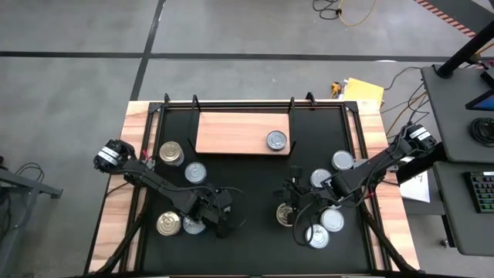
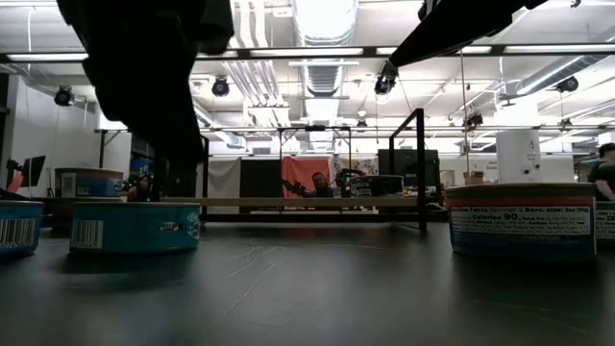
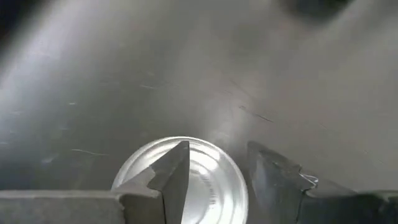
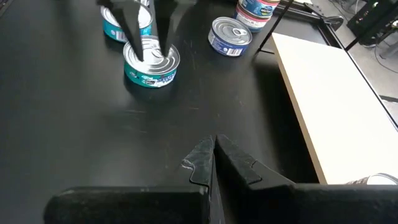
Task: Stack canned seafood by type on shelf
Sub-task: Put the green tuna can on the shelf
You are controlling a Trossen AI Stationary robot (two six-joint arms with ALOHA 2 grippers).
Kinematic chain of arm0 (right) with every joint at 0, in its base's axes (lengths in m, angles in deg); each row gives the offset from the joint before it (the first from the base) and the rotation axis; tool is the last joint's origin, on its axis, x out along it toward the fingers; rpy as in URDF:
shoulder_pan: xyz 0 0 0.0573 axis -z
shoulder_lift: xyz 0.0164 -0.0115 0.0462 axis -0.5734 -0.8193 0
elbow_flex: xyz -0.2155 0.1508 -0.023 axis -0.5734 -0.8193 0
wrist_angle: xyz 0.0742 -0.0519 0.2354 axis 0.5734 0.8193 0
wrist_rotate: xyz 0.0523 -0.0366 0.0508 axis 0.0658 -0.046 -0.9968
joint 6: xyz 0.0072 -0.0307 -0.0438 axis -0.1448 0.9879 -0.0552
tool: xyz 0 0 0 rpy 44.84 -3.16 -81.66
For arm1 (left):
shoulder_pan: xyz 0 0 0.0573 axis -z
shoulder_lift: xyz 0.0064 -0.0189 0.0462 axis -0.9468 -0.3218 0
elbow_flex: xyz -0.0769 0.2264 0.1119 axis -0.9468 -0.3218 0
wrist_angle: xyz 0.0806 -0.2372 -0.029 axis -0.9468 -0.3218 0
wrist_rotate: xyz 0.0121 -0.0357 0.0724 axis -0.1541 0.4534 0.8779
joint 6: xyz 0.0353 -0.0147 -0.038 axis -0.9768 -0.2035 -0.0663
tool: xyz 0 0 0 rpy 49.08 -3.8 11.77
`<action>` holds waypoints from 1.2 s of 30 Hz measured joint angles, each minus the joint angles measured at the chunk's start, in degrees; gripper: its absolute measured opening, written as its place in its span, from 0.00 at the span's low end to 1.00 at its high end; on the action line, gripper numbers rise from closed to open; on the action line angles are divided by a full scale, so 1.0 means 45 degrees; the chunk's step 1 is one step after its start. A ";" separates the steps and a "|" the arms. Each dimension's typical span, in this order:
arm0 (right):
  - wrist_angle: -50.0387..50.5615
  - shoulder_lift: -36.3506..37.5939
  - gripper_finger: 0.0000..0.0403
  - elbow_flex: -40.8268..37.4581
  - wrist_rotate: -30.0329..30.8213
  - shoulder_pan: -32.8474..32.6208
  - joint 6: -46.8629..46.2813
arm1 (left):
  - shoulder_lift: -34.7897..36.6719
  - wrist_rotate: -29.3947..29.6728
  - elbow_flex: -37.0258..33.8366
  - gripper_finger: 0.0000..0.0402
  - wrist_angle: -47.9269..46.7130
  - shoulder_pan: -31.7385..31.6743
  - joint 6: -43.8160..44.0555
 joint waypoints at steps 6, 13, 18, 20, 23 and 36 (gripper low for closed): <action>-0.0028 -0.0001 0.02 0.0000 -0.0002 0.0000 -0.0042 | 0.0244 0.0093 0.0000 0.15 -0.0498 0.1131 0.0110; -0.1001 -0.0005 0.02 -0.0010 0.0005 0.0005 0.0082 | -0.0434 0.1917 0.0000 0.02 -0.0528 0.2226 0.0834; -0.1939 -0.0005 0.02 -0.0010 0.0003 0.0005 0.0579 | -0.0987 0.2311 0.0000 0.00 -0.0533 0.2767 0.0826; -0.2262 -0.0005 0.02 -0.0010 0.0005 0.0010 0.0687 | -0.1213 0.2408 0.0000 0.00 -0.0579 0.2883 0.0831; -0.2702 -0.0005 0.02 -0.0010 0.0000 0.0010 0.0918 | -0.1601 0.2762 0.0000 0.00 -0.0762 0.2968 0.0983; -0.3519 -0.0262 0.02 -0.0011 -0.0015 0.0010 0.1216 | -0.1748 0.3712 0.0005 0.00 -0.1188 0.3075 0.0938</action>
